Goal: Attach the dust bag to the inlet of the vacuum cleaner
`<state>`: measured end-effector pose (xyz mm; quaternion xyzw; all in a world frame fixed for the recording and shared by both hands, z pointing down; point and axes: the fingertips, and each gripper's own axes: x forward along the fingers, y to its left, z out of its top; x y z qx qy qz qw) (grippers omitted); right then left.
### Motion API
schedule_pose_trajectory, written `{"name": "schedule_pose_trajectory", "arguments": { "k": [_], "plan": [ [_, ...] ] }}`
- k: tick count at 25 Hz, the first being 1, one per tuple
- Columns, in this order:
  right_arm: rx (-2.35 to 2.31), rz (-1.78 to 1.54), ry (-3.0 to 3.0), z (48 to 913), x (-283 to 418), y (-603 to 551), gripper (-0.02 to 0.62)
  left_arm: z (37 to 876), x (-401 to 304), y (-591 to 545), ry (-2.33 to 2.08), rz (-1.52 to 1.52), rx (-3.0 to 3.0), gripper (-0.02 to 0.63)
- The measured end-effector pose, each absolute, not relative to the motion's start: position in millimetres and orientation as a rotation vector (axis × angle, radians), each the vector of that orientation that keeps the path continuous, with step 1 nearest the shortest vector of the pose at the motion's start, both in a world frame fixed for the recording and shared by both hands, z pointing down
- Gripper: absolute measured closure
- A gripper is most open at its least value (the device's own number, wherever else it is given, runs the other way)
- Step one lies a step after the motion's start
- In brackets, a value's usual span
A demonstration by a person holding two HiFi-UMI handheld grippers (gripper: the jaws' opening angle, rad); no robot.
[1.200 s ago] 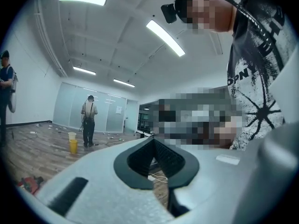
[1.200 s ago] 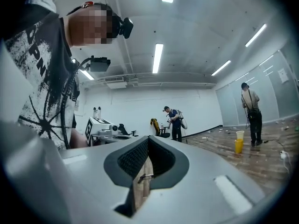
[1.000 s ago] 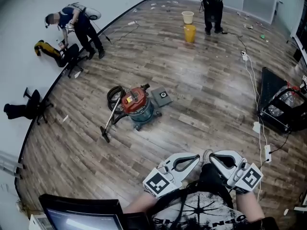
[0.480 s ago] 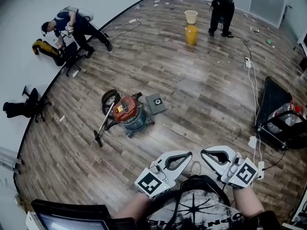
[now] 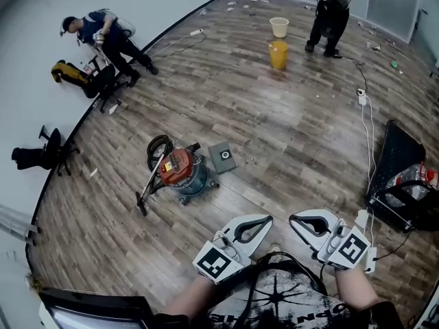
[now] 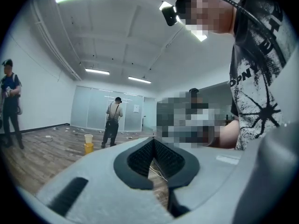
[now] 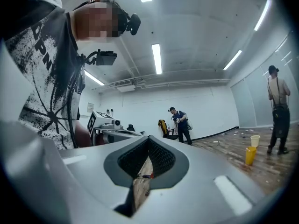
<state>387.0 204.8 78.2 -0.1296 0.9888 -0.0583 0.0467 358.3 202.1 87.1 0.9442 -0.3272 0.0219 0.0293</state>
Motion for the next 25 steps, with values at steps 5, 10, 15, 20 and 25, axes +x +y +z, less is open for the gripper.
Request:
{"name": "schedule_pose_trajectory", "arguments": {
  "k": [5,10,15,20,25],
  "plan": [
    [-0.408,-0.234,3.018,99,401,179,0.588,83,363,178,-1.057,0.055,2.881,0.606],
    [-0.375,-0.262,3.030,109,385,155,0.588,91,344,151,-1.091,0.075,2.843,0.606],
    [-0.382,-0.234,3.062,114,359,112,0.588,102,316,109,-1.077,0.052,2.829,0.606],
    [-0.415,-0.181,3.035,94,310,59,0.588,97,272,51,-1.043,0.059,2.876,0.606],
    [-0.477,-0.109,3.035,77,271,-4,0.588,71,235,-14,-1.002,-0.017,2.968,0.606]
  ]
}}
